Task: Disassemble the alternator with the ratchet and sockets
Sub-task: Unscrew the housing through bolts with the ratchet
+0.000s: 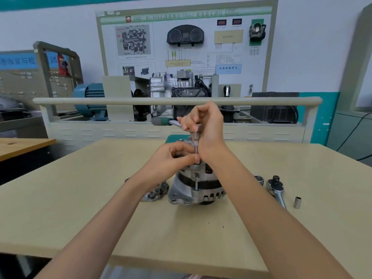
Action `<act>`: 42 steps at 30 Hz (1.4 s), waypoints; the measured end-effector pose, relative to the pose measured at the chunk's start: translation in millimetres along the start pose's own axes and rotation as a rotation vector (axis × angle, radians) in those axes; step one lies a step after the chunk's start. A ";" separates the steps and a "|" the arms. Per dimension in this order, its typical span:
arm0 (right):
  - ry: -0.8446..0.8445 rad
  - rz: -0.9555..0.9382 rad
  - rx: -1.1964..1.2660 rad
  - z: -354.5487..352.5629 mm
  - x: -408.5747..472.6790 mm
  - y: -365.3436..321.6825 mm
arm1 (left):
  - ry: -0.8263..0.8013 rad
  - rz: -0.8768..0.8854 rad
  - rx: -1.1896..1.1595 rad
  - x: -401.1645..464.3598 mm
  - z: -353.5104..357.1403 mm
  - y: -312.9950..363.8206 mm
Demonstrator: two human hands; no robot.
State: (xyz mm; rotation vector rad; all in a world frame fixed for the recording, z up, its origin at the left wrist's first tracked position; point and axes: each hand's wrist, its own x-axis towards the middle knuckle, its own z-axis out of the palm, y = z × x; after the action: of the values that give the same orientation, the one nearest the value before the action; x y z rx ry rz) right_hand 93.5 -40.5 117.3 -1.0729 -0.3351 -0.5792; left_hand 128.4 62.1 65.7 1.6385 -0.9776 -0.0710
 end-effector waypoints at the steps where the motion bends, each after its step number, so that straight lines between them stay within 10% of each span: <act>1: 0.038 -0.105 -0.144 2.7 -4.4 2.7 | -0.013 0.004 0.011 -0.9 -0.1 1.2; 7: 0.410 -0.763 -1.720 3.6 -38.9 30.0 | 0.072 0.086 0.177 -0.1 0.7 6.2; 18: -0.033 -0.053 -0.036 -1.4 -0.2 -4.0 | 0.022 0.052 -0.037 -3.9 3.7 -1.8; 21: 0.025 -0.115 -0.105 -4.4 -3.4 -2.6 | 0.020 0.047 -0.017 -4.5 7.3 0.8; 26: 0.275 -0.738 -1.316 3.2 -28.9 23.8 | 0.034 0.070 0.088 -5.3 4.6 6.4; 29: 0.396 -0.778 -1.624 7.8 -33.7 30.5 | 0.003 0.141 0.184 -5.0 -0.1 19.4; 42: -0.035 -0.204 -0.387 8.1 -9.2 6.9 | 0.028 0.060 0.148 -5.4 -0.7 7.3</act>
State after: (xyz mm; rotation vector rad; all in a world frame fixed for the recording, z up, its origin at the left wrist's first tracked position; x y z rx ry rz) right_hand 90.3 -28.2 111.1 -1.4317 -0.3753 -0.8307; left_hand 121.2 66.2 69.6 1.7389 -1.0300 0.0666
